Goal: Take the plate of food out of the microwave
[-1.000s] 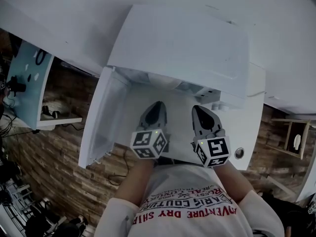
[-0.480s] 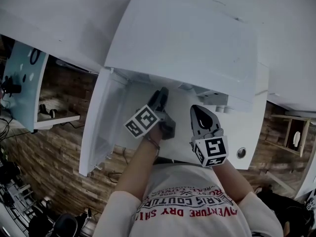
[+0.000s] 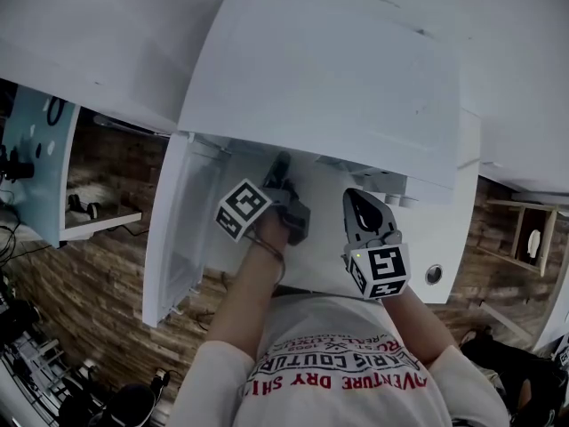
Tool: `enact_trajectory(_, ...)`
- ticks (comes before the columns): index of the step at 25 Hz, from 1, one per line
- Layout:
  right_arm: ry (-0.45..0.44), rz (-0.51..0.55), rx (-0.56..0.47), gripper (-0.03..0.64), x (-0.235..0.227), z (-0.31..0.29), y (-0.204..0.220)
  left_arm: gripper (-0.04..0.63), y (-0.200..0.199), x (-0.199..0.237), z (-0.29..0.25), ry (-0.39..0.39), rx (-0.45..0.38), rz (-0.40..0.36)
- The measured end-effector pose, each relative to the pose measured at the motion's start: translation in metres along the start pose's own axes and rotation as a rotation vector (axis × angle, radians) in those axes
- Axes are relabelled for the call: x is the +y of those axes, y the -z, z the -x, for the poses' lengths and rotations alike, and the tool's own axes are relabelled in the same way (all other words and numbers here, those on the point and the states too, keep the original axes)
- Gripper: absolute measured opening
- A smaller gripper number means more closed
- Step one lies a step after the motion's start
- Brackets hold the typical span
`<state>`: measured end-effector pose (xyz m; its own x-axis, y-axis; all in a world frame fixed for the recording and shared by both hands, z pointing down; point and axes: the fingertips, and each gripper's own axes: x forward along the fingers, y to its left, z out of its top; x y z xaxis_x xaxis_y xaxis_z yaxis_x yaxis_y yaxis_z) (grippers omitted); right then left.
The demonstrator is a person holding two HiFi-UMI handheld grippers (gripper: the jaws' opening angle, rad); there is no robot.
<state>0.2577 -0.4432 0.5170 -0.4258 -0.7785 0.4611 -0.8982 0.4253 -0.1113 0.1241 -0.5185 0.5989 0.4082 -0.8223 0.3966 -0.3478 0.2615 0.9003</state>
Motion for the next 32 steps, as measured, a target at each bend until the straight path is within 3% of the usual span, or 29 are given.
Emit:
enact_trajectory(2,-0.004,-0.011,0.005,0.012,-0.001,0.001,0.002,0.045,0.001,0.001,0.0,-0.014,0.005,-0.01)
enact_trajectory(11,-0.016,0.009,0.008,0.012,0.004,0.003,0.002,0.031,0.002,0.001,0.003,0.007,-0.003,0.039)
enact_trajectory(18,-0.046,-0.001,-0.026,0.012,0.013,0.01,-0.001,0.015,0.005,-0.009,0.014,0.109,-0.011,0.115)
enact_trajectory(24,-0.045,0.018,-0.03,0.012,0.023,0.017,0.001,0.015,0.006,-0.003,0.032,0.127,-0.011,0.145)
enact_trajectory(32,0.023,-0.001,-0.068,0.012,0.033,0.034,-0.003,0.014,0.017,-0.005,0.075,0.202,0.086,0.071)
